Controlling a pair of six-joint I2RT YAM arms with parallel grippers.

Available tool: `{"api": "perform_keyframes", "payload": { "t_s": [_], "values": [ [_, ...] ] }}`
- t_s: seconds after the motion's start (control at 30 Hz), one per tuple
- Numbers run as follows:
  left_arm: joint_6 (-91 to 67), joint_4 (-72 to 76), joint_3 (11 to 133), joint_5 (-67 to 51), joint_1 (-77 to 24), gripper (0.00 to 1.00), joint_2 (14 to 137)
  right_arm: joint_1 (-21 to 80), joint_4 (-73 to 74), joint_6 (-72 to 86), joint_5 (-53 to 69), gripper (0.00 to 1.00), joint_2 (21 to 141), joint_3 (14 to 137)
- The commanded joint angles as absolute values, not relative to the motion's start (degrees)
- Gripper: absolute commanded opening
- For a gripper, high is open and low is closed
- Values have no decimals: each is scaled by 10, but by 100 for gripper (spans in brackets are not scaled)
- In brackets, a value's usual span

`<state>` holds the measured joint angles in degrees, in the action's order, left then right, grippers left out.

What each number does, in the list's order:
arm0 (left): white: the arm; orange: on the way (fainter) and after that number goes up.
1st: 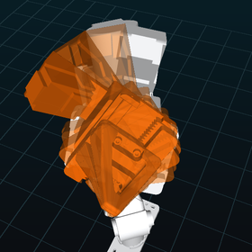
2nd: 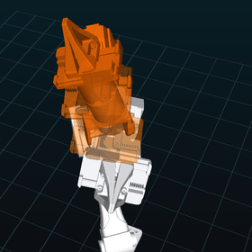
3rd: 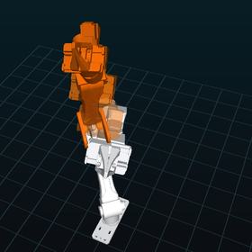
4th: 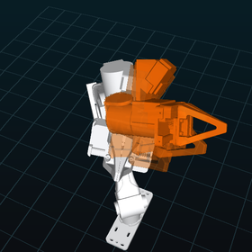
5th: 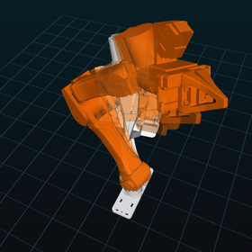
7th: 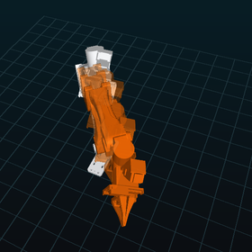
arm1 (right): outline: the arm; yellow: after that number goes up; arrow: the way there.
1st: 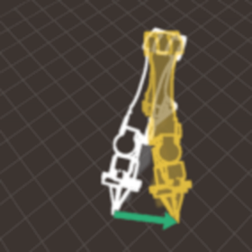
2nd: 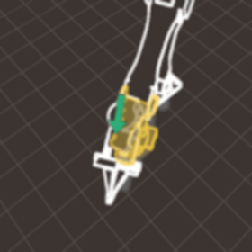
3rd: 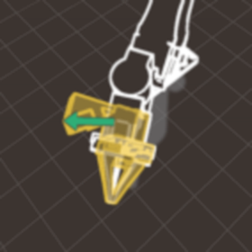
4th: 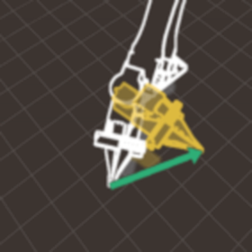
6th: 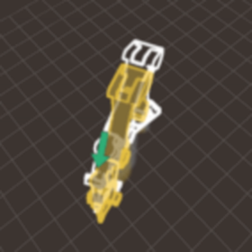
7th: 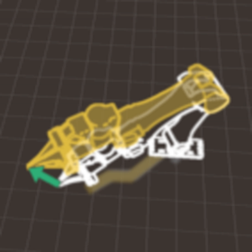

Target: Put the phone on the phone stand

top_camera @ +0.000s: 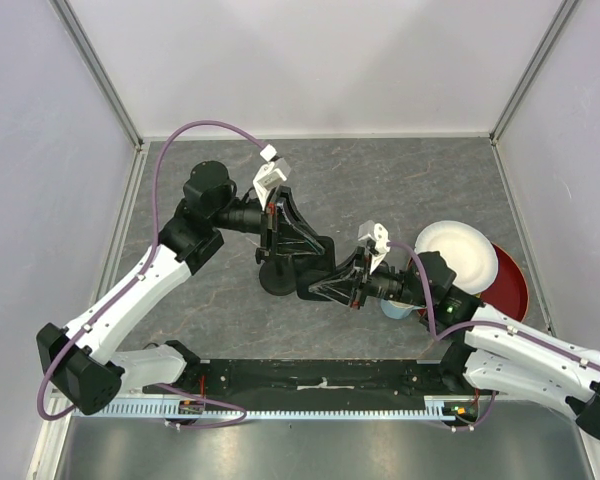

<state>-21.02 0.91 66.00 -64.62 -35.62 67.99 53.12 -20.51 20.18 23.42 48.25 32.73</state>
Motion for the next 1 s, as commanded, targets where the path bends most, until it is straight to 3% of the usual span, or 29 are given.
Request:
{"api": "perform_keyframes", "payload": {
  "t_s": [0.0, 0.07, 0.13, 0.2, 0.27, 0.37, 0.43, 0.47, 0.53, 0.7, 0.83, 0.97],
  "values": [
    [-230, 25, 640, -703, -352, 12, 672, 530, -273, 191, 227, 0, 484, 357],
    [-229, 31, 632, -702, -348, 25, 661, 530, -274, 190, 222, 0, 486, 354],
    [-230, 36, 620, -706, -346, 29, 658, 530, -283, 192, 218, 0, 485, 351],
    [-230, 40, 613, -708, -345, 29, 658, 530, -298, 195, 218, 0, 486, 345],
    [-234, 43, 609, -712, -343, 20, 658, 530, -310, 203, 221, 0, 490, 338],
    [-229, 47, 603, -712, -341, 17, 654, 530, -323, 207, 223, 0, 496, 337],
    [-226, 45, 602, -711, -340, 22, 652, 530, -323, 207, 222, 0, 495, 340],
    [-226, 45, 599, -710, -338, 32, 653, 531, -320, 207, 221, 0, 494, 341],
    [-227, 47, 599, -712, -338, 40, 655, 530, -316, 206, 222, 0, 494, 345],
    [-237, 58, 595, -716, -335, 40, 663, 531, -317, 207, 226, 0, 490, 343],
    [-273, 118, 579, -724, -325, 31, 661, 530, -311, 207, 236, 0, 504, 346],
    [-289, 131, 572, -725, -320, 41, 663, 531, -300, 208, 252, 0, 519, 351]
  ]
}}
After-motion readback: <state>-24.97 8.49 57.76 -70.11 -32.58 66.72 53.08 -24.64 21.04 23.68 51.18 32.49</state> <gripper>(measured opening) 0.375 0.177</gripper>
